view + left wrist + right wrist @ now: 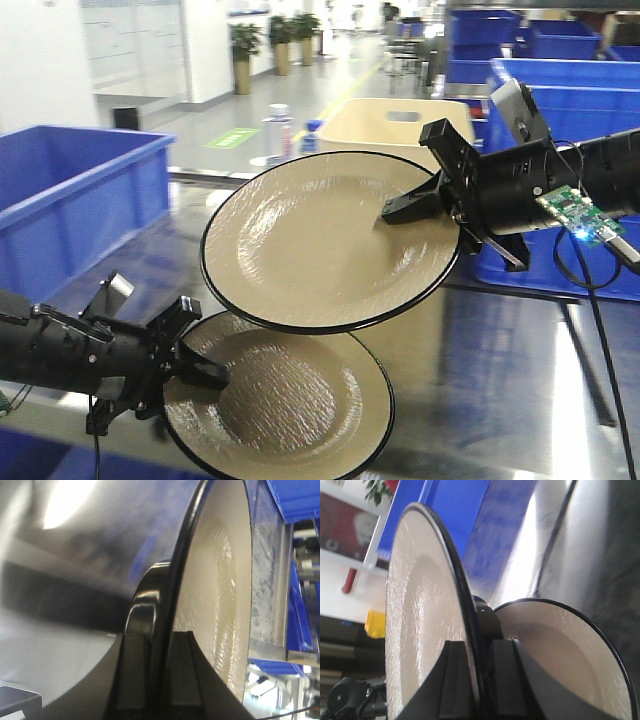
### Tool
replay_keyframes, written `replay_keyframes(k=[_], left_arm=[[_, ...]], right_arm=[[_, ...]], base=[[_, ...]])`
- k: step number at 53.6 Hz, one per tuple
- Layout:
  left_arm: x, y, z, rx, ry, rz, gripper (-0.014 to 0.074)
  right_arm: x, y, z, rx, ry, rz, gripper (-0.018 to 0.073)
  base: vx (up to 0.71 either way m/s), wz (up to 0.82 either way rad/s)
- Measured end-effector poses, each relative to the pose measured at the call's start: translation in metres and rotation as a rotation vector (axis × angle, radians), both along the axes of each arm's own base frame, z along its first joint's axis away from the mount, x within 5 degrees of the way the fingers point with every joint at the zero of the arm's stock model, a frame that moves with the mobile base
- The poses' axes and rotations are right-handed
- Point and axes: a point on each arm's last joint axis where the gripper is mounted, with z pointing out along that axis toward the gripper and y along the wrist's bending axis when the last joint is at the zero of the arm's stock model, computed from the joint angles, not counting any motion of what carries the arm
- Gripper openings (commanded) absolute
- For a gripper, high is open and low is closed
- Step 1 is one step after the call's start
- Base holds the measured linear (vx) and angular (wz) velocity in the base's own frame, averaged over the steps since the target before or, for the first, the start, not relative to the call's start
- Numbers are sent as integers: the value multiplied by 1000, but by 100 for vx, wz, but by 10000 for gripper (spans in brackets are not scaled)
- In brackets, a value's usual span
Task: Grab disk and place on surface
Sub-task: 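Hold both plates while the base drives to the steel counter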
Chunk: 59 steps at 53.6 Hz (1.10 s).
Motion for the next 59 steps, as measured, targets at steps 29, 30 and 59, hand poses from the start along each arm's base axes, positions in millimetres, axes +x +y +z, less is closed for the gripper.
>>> replay_keyframes(k=[29, 30, 59], left_arm=[[0, 0, 0, -1, 1, -1, 1], [0, 0, 0, -1, 1, -1, 1], [0, 0, 0, -1, 1, -1, 1]], right_arm=[[0, 0, 0, -1, 0, -1, -8], [0, 0, 0, -1, 0, -1, -8], [0, 0, 0, -1, 0, 0, -8]], base=[[22, -35], [17, -15], [11, -10]])
